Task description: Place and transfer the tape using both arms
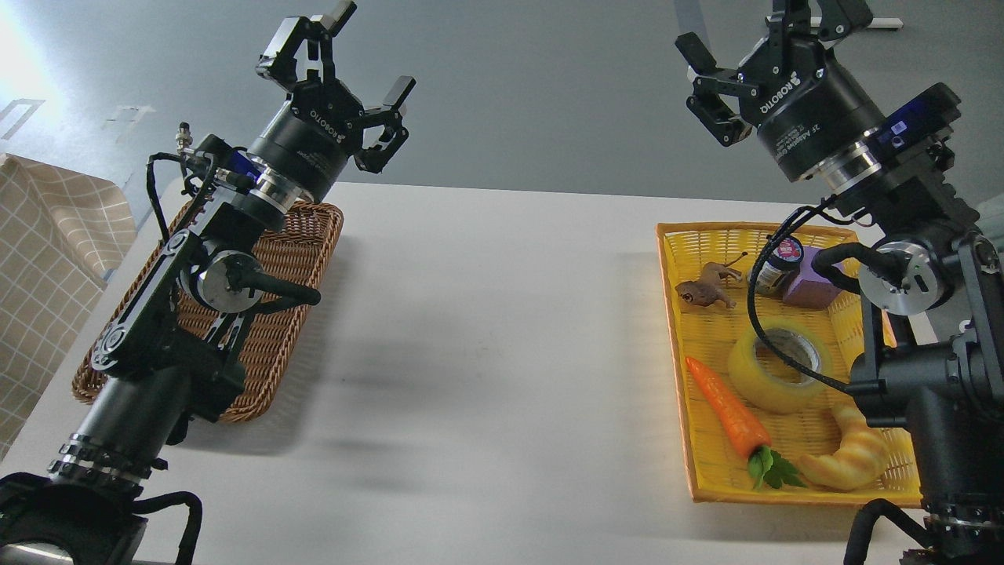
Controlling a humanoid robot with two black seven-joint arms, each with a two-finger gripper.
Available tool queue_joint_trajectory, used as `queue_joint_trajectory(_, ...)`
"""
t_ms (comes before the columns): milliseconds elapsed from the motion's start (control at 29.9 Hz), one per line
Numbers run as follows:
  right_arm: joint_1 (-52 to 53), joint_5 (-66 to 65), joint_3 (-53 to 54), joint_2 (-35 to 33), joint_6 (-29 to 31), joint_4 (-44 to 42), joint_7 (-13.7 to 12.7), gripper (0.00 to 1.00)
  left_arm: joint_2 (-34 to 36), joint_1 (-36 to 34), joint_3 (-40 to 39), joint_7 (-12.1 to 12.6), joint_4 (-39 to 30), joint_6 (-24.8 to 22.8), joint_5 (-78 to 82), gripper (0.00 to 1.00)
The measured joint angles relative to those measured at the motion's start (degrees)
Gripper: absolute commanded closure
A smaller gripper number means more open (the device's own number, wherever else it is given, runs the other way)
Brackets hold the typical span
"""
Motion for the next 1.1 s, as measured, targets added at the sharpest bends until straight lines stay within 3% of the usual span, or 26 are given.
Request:
queue_joint_trajectory(768, 0.14, 0.00, -0.65, 0.00, 0.39, 0.38, -0.43, 0.00, -0.28, 0.34, -0.10, 1.31, 0.00, -1.12, -0.17, 0.02)
queue_joint_trajectory(1103, 0.24, 0.09, -0.72, 0.00, 0.69, 0.62, -0.44, 0.00, 0.23, 0.22, 0.13, 3.68, 0.08, 0.33, -0.20, 0.02)
